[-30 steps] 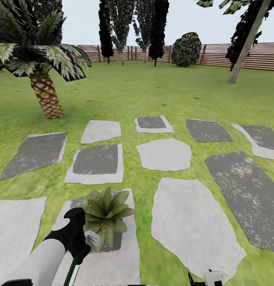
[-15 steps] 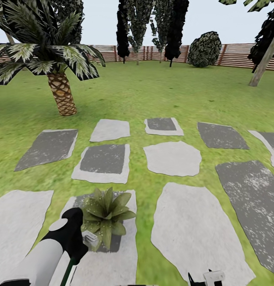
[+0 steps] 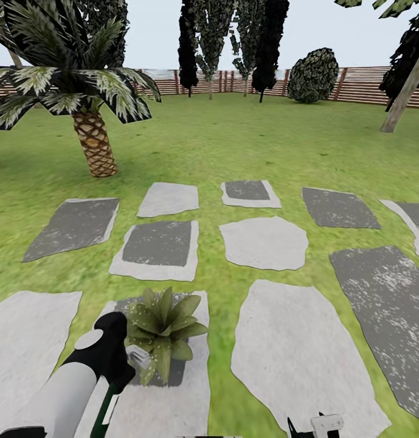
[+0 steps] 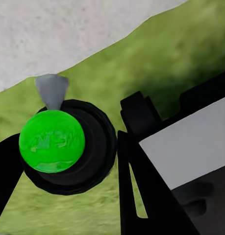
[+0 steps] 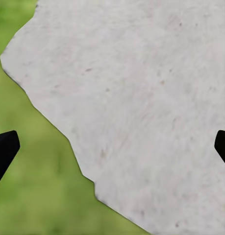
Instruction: Pick up the pesticide atomizer in the garden and spray insectifuge to fully cover both potted plants in the garden.
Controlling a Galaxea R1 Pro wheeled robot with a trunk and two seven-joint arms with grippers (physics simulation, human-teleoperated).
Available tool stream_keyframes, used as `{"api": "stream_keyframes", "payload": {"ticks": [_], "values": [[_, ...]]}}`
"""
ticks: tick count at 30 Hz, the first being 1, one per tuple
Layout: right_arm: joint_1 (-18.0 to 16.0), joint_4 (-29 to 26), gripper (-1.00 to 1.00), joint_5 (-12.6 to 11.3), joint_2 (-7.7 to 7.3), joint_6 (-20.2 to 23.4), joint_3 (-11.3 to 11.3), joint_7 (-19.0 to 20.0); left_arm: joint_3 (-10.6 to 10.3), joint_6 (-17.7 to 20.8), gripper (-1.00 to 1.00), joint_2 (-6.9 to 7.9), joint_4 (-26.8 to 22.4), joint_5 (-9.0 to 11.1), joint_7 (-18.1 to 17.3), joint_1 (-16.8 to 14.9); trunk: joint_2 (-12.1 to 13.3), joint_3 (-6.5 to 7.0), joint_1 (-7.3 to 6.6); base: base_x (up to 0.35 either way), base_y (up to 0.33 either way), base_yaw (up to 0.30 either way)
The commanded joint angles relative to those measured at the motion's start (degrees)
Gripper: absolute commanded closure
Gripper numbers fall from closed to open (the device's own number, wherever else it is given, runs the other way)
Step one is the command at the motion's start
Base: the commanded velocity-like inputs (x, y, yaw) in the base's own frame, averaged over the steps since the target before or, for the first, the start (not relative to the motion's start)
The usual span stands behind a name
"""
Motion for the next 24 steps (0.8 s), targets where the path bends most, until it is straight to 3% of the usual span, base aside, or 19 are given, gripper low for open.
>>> {"api": "stream_keyframes", "payload": {"ticks": [1, 8, 24], "values": [[0.0, 0.0, -1.0, 0.4, 0.04, -0.2, -0.5, 0.1, 0.2, 0.6, 1.0, 0.04, -0.1, -0.5, -0.7, 0.0, 0.0, -0.05, -0.01, 0.0, 0.0, 0.06], [0.0, 0.1, -1.0, 0.4, 0.08, -0.2, -0.5, 0.1, 0.3, 0.6, 1.0, -0.77, -0.3, 0.0, -0.8, 0.0, 0.0, -0.19, -0.01, 0.02, -0.049, 0.225], [-0.1, 0.0, -1.0, 0.4, 0.13, -0.2, -0.5, 0.0, 0.6, 0.6, 1.0, -0.75, -0.3, 0.1, -0.8, 0.1, 0.0, -0.53, -0.01, 0.042, -0.257, 0.241]]}}
